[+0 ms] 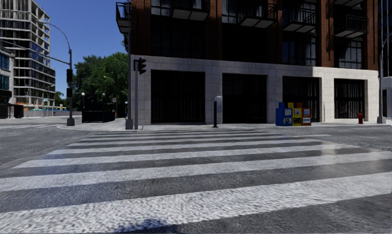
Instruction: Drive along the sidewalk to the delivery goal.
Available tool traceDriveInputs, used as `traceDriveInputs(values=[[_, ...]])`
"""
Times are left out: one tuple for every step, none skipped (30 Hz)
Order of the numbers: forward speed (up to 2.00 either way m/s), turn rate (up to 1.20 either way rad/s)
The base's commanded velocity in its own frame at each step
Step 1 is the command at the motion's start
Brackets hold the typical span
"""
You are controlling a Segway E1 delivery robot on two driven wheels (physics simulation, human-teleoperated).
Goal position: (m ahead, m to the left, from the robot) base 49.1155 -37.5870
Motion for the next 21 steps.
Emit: traceDriveInputs(values=[[1.33, 0.0], [1.33, 0.0], [1.33, 0.0], [1.33, 0.0], [1.33, 0.0], [1.33, 0.0], [1.33, 0.0], [1.33, 0.0], [1.33, 0.0], [1.33, 0.0], [1.33, 0.0], [1.33, 0.0], [1.33, 0.0], [1.33, 0.0], [1.33, 0.0], [1.33, 0.0], [1.33, 0.0], [1.33, 0.0], [1.33, 0.0], [1.33, 0.0], [1.33, 0.0]])
